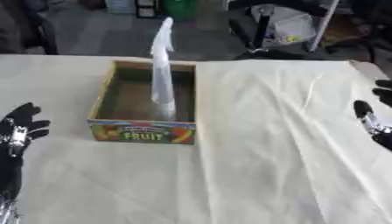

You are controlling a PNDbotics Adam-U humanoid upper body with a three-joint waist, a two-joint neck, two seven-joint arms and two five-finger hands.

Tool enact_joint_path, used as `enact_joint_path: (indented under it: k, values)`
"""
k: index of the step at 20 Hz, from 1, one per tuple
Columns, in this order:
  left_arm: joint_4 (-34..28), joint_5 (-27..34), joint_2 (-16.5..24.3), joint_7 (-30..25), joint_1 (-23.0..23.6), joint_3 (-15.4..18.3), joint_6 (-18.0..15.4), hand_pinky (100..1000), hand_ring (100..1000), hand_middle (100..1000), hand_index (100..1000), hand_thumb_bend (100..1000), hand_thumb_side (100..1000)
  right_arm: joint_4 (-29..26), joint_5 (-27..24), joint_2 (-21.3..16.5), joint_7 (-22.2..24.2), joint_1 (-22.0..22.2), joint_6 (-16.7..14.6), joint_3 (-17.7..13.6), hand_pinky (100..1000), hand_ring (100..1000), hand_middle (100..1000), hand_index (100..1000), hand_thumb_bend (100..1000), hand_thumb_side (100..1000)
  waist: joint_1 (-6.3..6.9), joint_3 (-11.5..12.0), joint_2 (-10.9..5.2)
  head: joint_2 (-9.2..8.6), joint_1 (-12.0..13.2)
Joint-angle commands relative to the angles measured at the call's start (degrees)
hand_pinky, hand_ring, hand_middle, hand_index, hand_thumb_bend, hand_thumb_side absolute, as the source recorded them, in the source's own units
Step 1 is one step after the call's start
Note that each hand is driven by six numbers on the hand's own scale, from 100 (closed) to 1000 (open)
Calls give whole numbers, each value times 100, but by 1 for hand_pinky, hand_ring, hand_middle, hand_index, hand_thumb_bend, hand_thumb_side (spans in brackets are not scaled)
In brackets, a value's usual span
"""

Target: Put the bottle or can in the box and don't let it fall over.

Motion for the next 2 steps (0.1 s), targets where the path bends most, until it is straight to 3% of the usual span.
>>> enact_joint_path:
  k: [1, 2]
  values:
    - [-52, -16, 79, 16, -45, -20, -29, 757, 731, 792, 877, 402, 796, -238, 100, 97, -112, 54, -18, -95, 893, 811, 772, 1000, 395, 303, 12, -10, -56, 72, 30]
    - [-54, -18, 76, 21, -45, -22, -33, 754, 730, 792, 877, 402, 796, -268, 127, 152, -114, 89, -21, -95, 887, 803, 768, 1000, 394, 305, 14, -14, -58, 93, 41]
